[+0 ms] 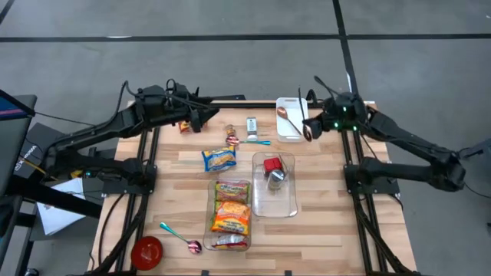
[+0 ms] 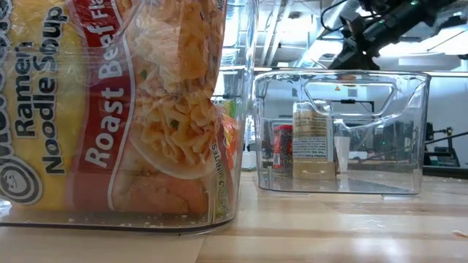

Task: Pick & Place Food Item
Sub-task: Put the gold spoon into the white bin, then put the blue noodle pack into the left transparent bin

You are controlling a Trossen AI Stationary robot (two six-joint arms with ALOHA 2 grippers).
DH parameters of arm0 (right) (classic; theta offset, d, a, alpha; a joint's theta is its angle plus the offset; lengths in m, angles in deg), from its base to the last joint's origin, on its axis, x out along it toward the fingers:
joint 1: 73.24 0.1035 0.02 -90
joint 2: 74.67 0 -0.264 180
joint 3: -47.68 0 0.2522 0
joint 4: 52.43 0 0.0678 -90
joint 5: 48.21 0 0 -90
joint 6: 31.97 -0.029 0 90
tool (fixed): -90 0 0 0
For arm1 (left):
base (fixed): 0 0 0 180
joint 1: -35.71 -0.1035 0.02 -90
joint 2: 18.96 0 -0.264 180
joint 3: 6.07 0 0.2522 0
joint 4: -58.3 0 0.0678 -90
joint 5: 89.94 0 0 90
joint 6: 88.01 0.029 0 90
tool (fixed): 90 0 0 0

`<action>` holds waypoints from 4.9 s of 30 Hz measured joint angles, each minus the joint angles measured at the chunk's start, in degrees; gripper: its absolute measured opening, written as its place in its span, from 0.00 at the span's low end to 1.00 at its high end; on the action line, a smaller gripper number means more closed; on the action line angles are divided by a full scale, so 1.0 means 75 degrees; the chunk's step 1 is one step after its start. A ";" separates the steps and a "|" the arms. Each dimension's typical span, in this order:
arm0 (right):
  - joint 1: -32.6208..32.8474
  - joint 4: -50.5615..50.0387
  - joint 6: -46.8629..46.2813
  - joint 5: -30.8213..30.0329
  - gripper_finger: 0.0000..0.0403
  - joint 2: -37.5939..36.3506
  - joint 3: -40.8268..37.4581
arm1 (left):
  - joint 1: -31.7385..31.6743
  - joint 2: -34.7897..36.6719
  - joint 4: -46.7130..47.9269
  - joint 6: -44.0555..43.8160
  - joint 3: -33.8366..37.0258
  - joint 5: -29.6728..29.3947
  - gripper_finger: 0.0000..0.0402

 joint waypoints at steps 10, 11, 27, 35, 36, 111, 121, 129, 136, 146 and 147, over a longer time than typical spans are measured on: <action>-0.1472 -0.0116 -0.1284 0.0229 0.00 0.1762 0.1397 | 0.0452 -0.0538 -0.0184 -0.0003 -0.0002 -0.0335 0.78; -0.1603 -0.0118 -0.1521 0.0394 0.00 0.1940 0.1450 | 0.0478 -0.0602 -0.0238 -0.0002 0.0000 -0.0366 0.78; -0.1808 -0.0017 0.1334 0.2134 0.00 0.3689 0.1548 | 0.0574 -0.0887 -0.0481 0.0003 0.0000 -0.0393 0.78; -0.1766 -0.0221 0.2910 0.1927 0.00 0.4225 0.1548 | 0.0571 -0.0885 -0.0512 -0.0003 0.0000 -0.0393 0.78; -0.1764 -0.0211 0.3081 0.1748 0.00 0.4294 0.1548 | 0.0571 -0.0884 -0.0516 -0.0008 0.0000 -0.0401 0.78; -0.1487 -0.0393 0.1096 0.0609 0.32 0.1867 0.1548 | 0.0568 -0.0881 -0.0401 -0.0347 0.0000 -0.0562 0.78; -0.1127 -0.0436 0.0199 0.0592 0.32 0.0656 0.1548 | 0.0565 -0.0878 -0.0414 -0.0140 0.0000 -0.0597 0.78; -0.0884 -0.1382 0.0089 0.0348 0.31 0.0293 0.1546 | 0.0568 -0.0878 -0.0432 -0.0192 0.0201 -0.0594 0.78; -0.0482 -0.1543 0.0081 0.0204 0.31 0.0289 0.1545 | 0.0573 -0.0878 -0.0380 0.0108 0.0201 -0.0408 0.78; 0.0112 -0.1588 0.0080 0.0180 0.31 0.0301 0.1545 | 0.0863 -0.0941 -0.0247 0.1297 0.0198 -0.0352 0.72; 0.0139 -0.1588 0.0078 0.0179 0.31 0.0304 0.1545 | 0.0858 -0.0975 -0.0204 0.1310 0.0199 -0.0358 0.72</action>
